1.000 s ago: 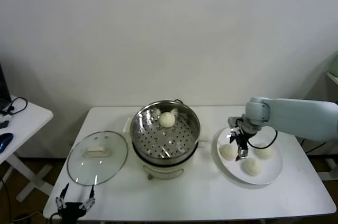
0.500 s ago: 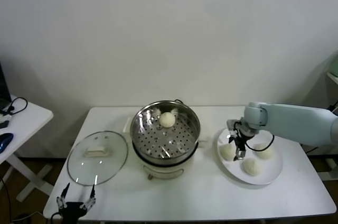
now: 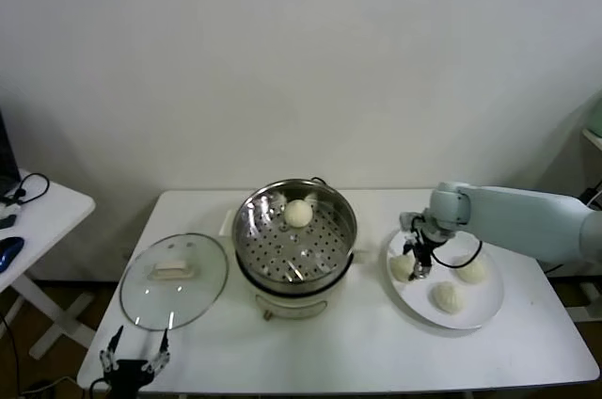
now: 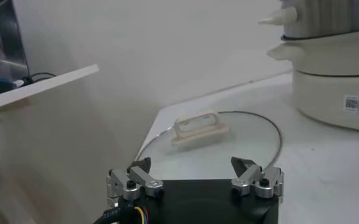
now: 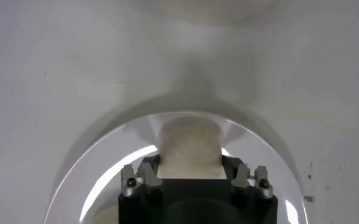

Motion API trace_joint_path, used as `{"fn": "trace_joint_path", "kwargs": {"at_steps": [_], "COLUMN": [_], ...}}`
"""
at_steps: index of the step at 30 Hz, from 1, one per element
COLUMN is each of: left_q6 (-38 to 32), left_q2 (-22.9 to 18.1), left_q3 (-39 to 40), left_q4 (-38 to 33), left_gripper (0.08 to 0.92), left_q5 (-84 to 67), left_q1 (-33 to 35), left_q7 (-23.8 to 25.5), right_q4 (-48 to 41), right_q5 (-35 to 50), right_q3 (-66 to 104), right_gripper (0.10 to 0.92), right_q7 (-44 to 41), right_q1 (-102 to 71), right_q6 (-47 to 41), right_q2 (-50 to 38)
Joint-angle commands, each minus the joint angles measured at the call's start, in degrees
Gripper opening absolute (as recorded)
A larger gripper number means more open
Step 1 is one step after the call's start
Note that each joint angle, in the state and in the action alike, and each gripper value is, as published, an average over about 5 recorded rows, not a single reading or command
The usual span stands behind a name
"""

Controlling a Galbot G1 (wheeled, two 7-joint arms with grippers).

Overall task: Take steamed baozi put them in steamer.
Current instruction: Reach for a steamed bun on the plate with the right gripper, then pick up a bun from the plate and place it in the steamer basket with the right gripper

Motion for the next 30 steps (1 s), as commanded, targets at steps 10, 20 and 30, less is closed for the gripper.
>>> {"fn": "trace_joint_path", "kwargs": {"at_steps": [10, 20, 30], "left_q6": [0.17, 0.55, 0.47], "left_q2": [0.04, 0.50, 0.81], "left_q3": [0.29, 1.53, 2.26], "left_q4": [-0.51, -0.74, -1.47], "left_gripper": [0.823, 0.823, 0.823], "left_q5": [0.17, 0.59, 1.49], "left_q1": [0.04, -0.35, 0.08], "left_q7": [0.00, 0.09, 0.12], "right_q4": [15.63, 23.29, 21.73], "right_q5": [11.33, 25.09, 30.75], "right_q3": [-17.40, -21.78, -10.60], "right_gripper": [0.629, 0.628, 0.630], "right_q7": [-5.00, -10.57, -8.08], "right_q1": [31.44, 52.21, 47.62], "right_q6": [1.47, 1.03, -2.71], "right_q2": [-1.91, 3.29, 16.48]}}
